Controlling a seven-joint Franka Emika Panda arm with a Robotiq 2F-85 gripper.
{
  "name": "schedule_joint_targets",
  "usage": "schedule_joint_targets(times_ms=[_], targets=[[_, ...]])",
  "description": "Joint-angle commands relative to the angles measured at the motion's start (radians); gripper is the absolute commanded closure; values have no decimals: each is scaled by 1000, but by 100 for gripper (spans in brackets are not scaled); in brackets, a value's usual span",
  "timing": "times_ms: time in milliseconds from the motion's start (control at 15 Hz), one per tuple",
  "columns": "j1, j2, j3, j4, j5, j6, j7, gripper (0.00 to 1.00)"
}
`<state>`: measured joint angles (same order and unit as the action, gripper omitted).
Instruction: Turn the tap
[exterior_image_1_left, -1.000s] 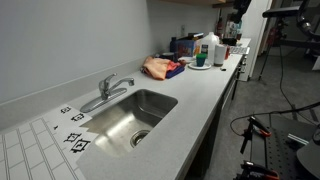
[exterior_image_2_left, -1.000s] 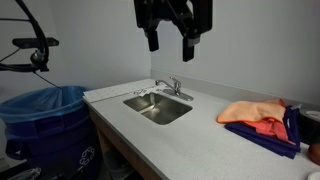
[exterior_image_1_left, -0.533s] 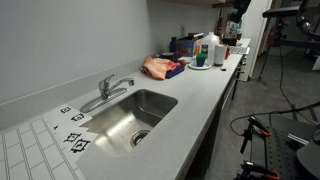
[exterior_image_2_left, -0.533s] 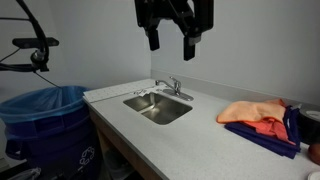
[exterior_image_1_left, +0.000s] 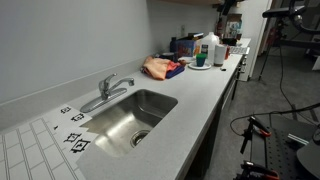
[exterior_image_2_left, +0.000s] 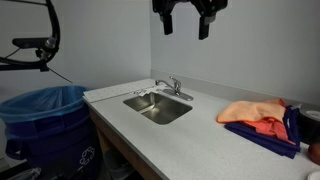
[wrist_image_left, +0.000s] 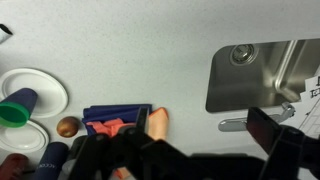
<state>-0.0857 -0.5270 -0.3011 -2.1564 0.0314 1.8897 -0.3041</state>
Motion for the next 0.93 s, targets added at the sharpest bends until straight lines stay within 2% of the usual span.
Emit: schedule_joint_targets(times_ms=[0, 400, 733, 867], targets=[[34, 91, 37, 113, 52, -57, -20, 0], [77, 132, 104, 143, 93, -69, -38, 0], [108, 133, 135, 68, 146, 1, -71, 0], [123, 134, 154, -1, 172, 59, -77, 0]])
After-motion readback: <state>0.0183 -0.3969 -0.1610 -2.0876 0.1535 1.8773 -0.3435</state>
